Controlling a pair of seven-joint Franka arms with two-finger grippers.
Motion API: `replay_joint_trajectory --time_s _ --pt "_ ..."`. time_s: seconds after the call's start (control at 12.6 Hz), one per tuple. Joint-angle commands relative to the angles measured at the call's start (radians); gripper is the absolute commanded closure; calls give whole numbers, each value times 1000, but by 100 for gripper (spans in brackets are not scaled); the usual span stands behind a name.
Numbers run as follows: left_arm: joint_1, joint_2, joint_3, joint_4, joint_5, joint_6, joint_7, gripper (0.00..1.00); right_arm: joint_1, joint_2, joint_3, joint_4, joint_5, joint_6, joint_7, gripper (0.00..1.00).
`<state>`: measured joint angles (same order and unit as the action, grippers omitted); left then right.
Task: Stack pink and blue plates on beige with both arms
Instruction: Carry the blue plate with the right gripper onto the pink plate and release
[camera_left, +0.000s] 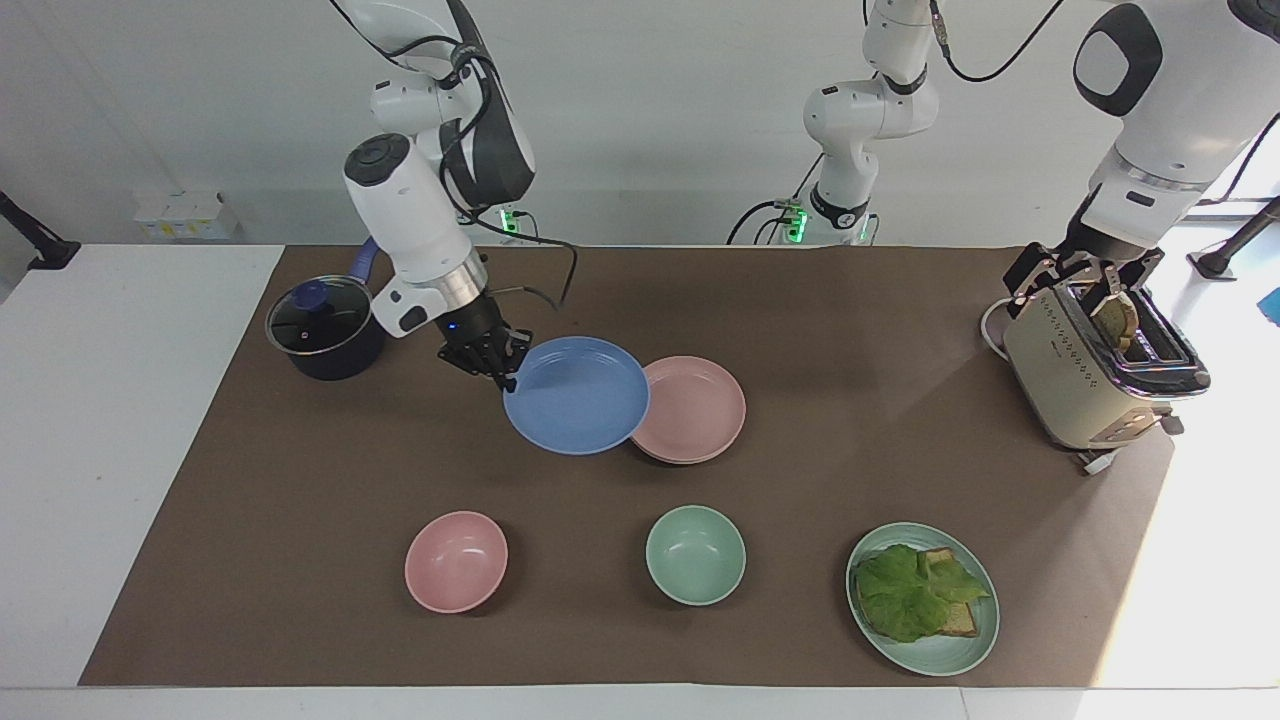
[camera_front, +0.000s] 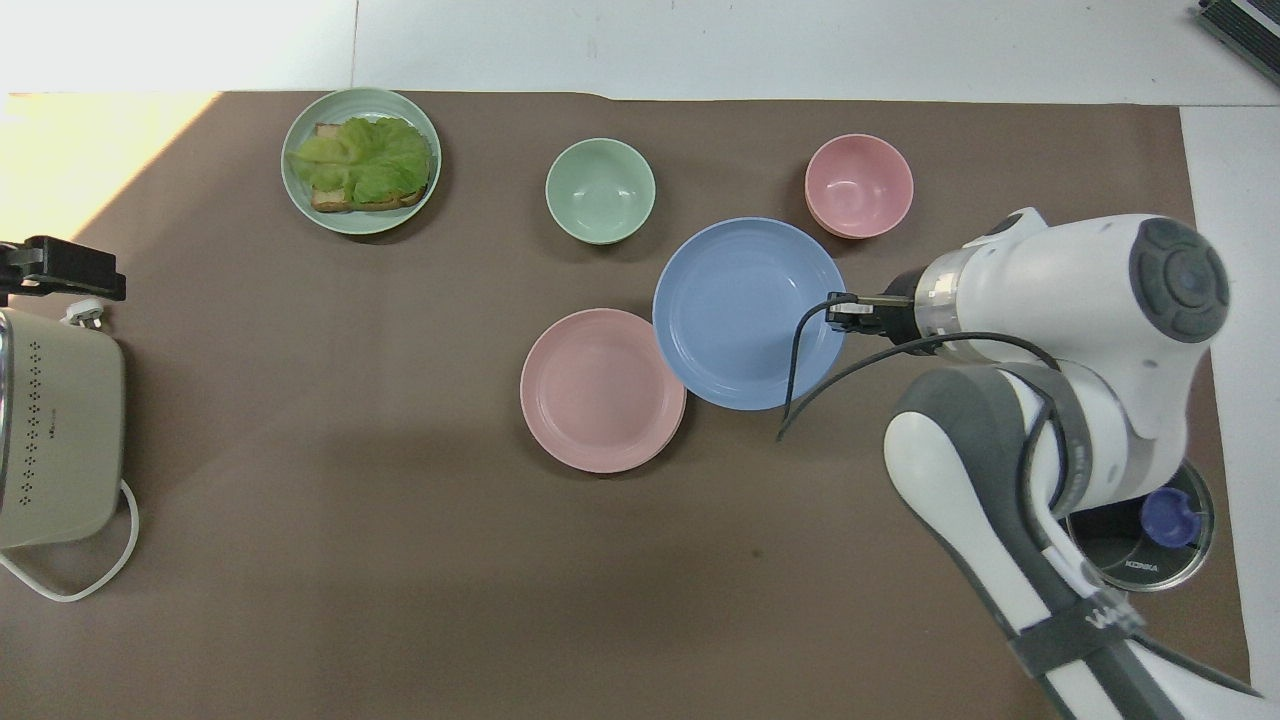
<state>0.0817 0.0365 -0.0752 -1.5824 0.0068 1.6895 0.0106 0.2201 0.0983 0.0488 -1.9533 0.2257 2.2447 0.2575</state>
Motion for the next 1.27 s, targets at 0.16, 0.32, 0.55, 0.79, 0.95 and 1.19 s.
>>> replay_joint_trajectory --time_s 0.16,0.32,0.55,0.79,0.95,1.19 --pt "1 -3 0 7 12 -17 8 0 103 72 0 -6 27 104 84 100" --pt "1 -3 0 6 12 -17 8 0 137 90 0 -21 27 105 106 100" --pt "1 -3 0 7 12 -17 8 0 185 104 -1 -47 27 128 137 100" --pt "1 -3 0 7 12 -17 8 0 214 145 -1 -61 18 211 137 100" --pt "1 -3 0 7 12 -17 8 0 216 153 -1 -61 11 226 137 100" --pt "1 -3 0 7 12 -17 8 0 229 178 -1 -58 11 260 140 68"
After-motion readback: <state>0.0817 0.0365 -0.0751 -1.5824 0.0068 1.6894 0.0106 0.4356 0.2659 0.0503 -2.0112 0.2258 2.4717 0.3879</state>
